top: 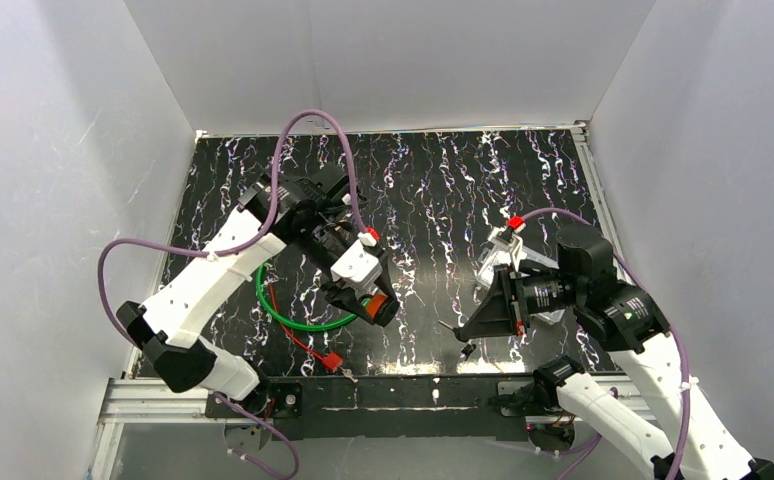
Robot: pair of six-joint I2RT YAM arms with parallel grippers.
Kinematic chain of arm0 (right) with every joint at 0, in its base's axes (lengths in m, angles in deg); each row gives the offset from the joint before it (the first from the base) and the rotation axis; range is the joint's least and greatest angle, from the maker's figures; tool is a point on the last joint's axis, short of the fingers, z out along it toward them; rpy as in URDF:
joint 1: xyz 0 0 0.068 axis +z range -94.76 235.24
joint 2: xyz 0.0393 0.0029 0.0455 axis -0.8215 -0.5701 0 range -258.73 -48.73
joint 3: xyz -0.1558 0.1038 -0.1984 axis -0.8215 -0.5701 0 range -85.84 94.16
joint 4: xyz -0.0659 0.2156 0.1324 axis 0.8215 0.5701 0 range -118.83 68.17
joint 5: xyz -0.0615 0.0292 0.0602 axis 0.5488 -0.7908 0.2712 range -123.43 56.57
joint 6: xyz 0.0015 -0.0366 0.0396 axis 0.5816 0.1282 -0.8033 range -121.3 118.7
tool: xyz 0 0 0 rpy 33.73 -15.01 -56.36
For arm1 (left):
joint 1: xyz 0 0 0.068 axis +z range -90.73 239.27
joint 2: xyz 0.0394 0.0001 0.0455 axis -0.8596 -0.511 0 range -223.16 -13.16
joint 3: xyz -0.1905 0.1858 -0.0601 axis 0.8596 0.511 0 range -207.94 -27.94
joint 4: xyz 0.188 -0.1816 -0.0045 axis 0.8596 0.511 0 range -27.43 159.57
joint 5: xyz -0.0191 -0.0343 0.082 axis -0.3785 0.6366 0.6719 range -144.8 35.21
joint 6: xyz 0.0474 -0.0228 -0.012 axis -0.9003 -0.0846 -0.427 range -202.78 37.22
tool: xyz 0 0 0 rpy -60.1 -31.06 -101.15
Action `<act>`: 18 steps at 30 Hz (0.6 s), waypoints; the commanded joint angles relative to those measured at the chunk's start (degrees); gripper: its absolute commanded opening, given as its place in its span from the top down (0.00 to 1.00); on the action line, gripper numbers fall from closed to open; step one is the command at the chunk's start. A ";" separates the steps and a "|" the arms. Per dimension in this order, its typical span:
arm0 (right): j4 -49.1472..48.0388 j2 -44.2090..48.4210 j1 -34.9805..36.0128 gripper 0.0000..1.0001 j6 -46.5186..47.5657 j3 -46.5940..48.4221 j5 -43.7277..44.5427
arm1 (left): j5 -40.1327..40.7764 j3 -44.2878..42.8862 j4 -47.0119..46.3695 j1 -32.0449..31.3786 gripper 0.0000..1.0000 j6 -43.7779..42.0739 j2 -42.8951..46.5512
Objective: Unlock with the key
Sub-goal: Unlock the lock.
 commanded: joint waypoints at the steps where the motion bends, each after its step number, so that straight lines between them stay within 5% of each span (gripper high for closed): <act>1: -8.57 -0.57 -0.17 0.99 -2.19 -0.22 -2.84 | -5.68 1.67 0.32 -0.20 1.00 7.98 -0.86; 5: -10.33 -1.22 -0.13 0.99 -3.38 -1.70 -2.46 | -10.76 -0.43 11.12 -0.02 0.99 10.16 -10.87; 18: -0.73 -4.59 -0.14 0.99 4.25 0.20 2.44 | -17.53 2.27 11.26 1.15 0.96 16.61 -16.86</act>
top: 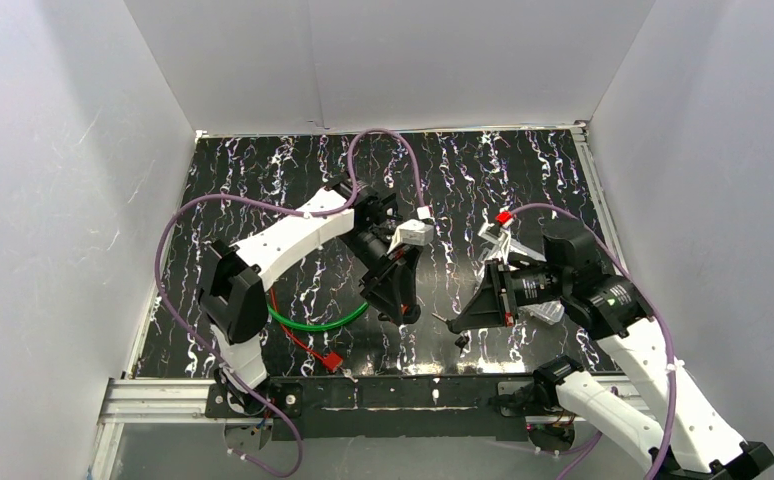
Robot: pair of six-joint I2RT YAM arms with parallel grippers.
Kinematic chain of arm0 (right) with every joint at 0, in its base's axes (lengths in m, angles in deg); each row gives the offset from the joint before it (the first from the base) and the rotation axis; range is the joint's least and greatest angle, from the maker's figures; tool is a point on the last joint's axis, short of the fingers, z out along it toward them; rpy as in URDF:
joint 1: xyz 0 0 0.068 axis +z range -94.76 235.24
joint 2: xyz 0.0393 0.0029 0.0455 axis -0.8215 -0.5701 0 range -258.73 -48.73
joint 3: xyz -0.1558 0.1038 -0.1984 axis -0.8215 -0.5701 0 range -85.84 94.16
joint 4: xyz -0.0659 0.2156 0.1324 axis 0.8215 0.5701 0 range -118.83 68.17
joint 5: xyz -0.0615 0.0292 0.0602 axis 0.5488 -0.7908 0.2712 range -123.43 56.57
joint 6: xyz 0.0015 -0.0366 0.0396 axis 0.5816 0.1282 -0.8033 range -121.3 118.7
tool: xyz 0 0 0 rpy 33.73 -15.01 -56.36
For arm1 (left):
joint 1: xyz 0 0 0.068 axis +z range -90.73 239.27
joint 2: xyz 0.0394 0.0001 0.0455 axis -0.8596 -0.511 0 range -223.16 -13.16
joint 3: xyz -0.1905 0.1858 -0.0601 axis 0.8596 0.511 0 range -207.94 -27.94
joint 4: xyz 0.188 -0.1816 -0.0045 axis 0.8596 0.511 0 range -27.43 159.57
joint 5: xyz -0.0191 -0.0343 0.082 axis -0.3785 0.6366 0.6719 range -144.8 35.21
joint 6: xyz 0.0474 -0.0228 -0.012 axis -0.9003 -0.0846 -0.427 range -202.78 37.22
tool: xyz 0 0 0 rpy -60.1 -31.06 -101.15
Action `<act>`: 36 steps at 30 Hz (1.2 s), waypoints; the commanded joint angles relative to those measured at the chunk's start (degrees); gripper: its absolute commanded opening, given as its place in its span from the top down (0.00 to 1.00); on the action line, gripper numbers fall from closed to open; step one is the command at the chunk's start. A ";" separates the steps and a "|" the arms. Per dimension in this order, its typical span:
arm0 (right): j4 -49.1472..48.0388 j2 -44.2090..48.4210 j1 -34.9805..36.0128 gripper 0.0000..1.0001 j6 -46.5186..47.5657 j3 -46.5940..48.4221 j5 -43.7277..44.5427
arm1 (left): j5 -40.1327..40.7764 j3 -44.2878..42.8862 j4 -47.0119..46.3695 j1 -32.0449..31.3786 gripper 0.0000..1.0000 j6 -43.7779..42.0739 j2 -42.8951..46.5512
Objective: Unlock with the key
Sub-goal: Unlock the lock.
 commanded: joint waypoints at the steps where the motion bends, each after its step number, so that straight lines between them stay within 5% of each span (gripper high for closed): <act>1: 3.10 -1.60 -0.09 0.99 4.07 2.18 1.78 | -5.28 -3.83 10.90 -0.15 0.96 1.75 3.53; 11: 1.25 -3.85 -0.05 0.99 3.47 3.00 -1.40 | 9.35 -9.32 8.66 -1.88 0.97 -7.63 7.13; 20: -7.46 -3.67 -0.05 0.99 -4.43 -0.50 -2.38 | 25.13 -9.35 -9.90 -2.73 1.00 -2.29 13.70; 26: -16.34 -4.39 -0.04 0.99 -11.87 -3.18 -2.56 | 38.90 -0.85 -22.28 -8.67 1.00 1.03 21.07; 36: -16.90 -6.56 -0.01 0.99 -12.21 -3.11 -2.19 | 45.90 -6.94 -21.21 -10.93 1.00 6.89 18.10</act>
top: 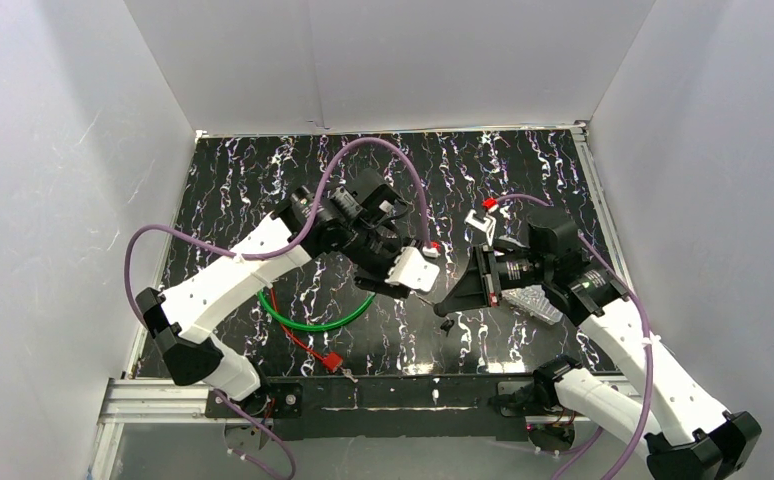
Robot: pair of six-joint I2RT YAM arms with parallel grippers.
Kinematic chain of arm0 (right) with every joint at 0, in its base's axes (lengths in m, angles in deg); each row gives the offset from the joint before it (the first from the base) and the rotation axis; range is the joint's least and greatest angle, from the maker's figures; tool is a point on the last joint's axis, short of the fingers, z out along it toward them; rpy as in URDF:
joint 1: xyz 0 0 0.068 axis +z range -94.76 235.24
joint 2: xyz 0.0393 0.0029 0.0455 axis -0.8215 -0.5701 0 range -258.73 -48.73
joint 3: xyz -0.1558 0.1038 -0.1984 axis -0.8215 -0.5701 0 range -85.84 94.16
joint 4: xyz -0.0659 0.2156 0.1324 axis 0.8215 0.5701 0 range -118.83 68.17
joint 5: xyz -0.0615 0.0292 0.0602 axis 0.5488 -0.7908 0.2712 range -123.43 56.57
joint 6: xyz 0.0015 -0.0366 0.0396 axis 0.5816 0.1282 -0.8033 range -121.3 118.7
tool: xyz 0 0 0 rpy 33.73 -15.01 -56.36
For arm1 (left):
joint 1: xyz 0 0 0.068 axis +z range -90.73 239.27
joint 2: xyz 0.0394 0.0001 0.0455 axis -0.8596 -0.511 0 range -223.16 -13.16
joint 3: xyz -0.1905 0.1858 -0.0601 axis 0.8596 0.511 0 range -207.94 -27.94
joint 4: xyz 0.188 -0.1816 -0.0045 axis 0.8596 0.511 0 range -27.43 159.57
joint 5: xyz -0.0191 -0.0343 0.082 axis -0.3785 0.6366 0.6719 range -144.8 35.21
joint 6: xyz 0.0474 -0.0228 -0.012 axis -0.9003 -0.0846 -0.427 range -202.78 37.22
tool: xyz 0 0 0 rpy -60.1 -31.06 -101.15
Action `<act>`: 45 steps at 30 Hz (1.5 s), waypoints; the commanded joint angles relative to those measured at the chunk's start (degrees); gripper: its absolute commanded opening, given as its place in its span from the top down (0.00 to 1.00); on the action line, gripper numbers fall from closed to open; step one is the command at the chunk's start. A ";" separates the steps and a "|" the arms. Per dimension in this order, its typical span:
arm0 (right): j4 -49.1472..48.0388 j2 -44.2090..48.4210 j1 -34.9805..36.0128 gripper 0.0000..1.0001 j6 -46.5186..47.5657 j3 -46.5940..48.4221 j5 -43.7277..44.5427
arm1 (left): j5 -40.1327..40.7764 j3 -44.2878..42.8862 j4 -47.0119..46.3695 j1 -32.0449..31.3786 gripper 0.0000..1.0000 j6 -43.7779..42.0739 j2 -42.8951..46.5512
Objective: Unlock with the key
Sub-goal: Unlock the lock.
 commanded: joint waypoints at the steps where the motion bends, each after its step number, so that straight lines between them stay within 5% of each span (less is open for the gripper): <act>1: -2.87 -1.02 0.01 0.99 -0.30 0.49 -1.19 | 2.83 -3.42 -1.50 -0.55 1.00 3.22 0.27; 45: -6.09 -1.92 -0.05 0.99 0.03 -1.69 -1.84 | -6.85 -3.87 2.17 -2.36 1.00 2.32 1.92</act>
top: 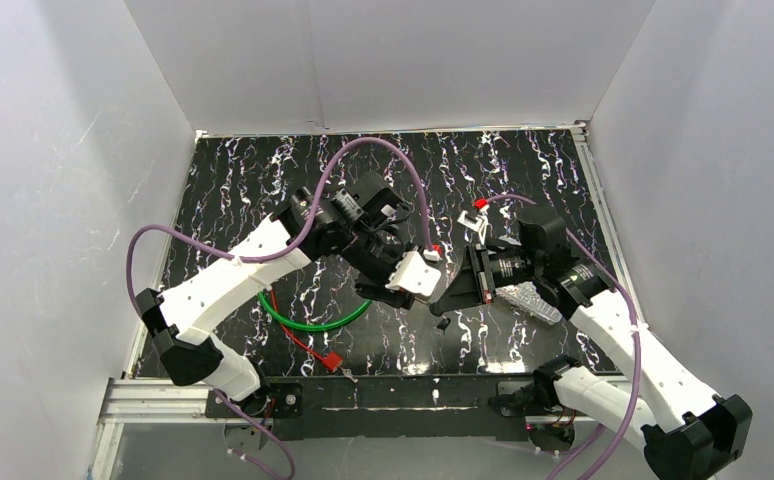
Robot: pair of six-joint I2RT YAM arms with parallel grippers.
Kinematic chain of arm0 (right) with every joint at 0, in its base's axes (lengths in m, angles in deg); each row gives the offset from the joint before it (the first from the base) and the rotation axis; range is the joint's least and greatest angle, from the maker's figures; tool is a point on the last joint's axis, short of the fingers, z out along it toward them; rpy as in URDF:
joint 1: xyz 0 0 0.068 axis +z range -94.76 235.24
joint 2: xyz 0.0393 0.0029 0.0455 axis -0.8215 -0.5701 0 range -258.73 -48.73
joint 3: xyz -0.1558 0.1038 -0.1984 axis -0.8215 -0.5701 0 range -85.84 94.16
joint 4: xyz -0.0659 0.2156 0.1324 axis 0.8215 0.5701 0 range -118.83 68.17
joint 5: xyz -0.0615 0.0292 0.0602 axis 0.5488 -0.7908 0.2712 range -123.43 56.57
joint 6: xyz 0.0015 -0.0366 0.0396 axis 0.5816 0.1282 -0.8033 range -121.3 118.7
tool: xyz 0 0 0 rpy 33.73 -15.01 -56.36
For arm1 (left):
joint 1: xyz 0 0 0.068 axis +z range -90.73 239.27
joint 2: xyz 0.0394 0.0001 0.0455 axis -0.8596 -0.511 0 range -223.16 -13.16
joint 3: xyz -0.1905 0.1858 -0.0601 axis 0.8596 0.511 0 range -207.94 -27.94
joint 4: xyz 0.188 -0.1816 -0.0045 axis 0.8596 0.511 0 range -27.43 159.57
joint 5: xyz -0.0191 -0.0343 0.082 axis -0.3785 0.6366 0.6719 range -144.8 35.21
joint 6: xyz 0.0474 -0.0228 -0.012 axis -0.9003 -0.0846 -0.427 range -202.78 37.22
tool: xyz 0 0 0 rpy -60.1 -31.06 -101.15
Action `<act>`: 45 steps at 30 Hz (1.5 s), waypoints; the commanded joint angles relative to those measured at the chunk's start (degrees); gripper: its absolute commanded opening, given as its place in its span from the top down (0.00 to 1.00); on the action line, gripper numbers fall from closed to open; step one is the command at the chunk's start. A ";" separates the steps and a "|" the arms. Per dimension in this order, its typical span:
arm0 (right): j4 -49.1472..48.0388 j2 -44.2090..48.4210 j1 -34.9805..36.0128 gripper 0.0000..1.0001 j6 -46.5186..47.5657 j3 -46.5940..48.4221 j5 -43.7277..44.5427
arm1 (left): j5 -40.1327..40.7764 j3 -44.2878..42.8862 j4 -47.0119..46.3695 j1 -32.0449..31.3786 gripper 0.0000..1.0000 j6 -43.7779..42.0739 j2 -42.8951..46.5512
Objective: Unlock with the key
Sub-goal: Unlock the lock.
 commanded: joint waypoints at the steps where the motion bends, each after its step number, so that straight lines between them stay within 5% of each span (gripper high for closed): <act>1: -2.69 1.94 -0.05 0.99 -0.18 0.00 0.20 | -3.44 -1.46 -0.09 -0.64 1.00 -0.34 2.32; 45: -6.82 -3.00 0.17 0.99 -4.28 -0.72 -2.20 | -0.49 -1.12 -3.16 -3.05 1.00 -0.87 1.74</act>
